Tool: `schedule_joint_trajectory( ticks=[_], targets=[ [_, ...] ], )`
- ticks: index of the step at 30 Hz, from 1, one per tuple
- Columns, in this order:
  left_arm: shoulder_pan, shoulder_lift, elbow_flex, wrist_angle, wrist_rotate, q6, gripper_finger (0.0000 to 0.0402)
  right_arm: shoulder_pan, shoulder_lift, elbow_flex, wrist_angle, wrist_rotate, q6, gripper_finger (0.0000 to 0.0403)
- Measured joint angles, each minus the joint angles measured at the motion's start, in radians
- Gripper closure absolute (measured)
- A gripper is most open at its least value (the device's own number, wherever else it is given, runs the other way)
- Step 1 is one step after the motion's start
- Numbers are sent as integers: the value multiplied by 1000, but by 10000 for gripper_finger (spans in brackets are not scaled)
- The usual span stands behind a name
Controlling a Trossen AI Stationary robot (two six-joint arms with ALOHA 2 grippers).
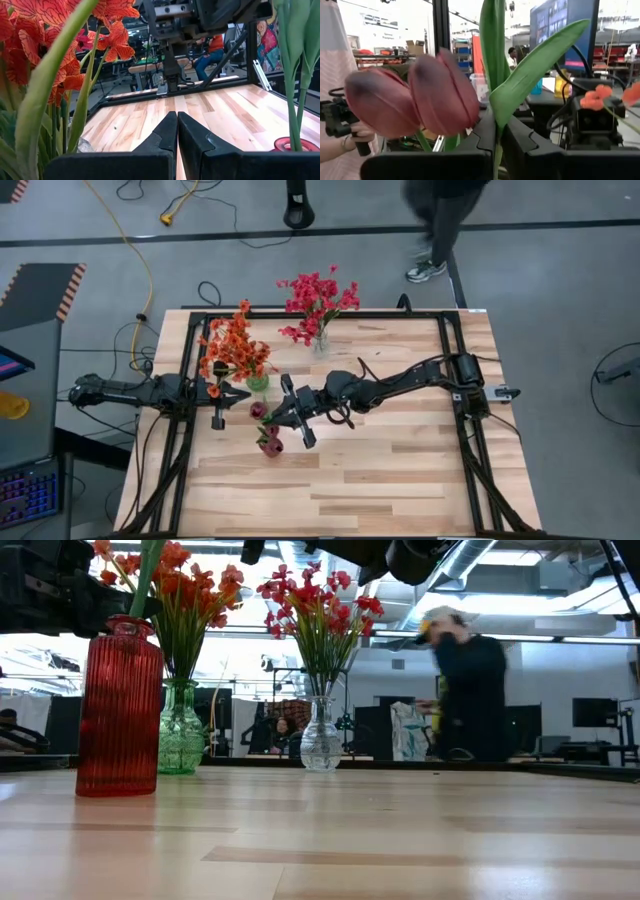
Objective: Sort flowers into vase by color
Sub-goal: Put the red flower into the red vase
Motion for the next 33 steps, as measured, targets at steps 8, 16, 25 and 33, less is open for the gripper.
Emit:
schedule_joint_trajectory(
  ticks=[8, 16, 25, 33],
  targets=[
    [0, 0, 0, 1, 0, 0, 401, -1, 0, 0, -31, 4, 3, 354],
    [0, 0, 0, 1, 0, 2, 401, -2, 0, 0, -31, 4, 4, 330],
    [0, 0, 0, 1, 0, 3, 401, -8, 0, 0, -91, 30, 105, 234],
    [0, 0, 0, -1, 0, 3, 401, -31, 1, 0, -260, 29, 142, 168]
  ],
)
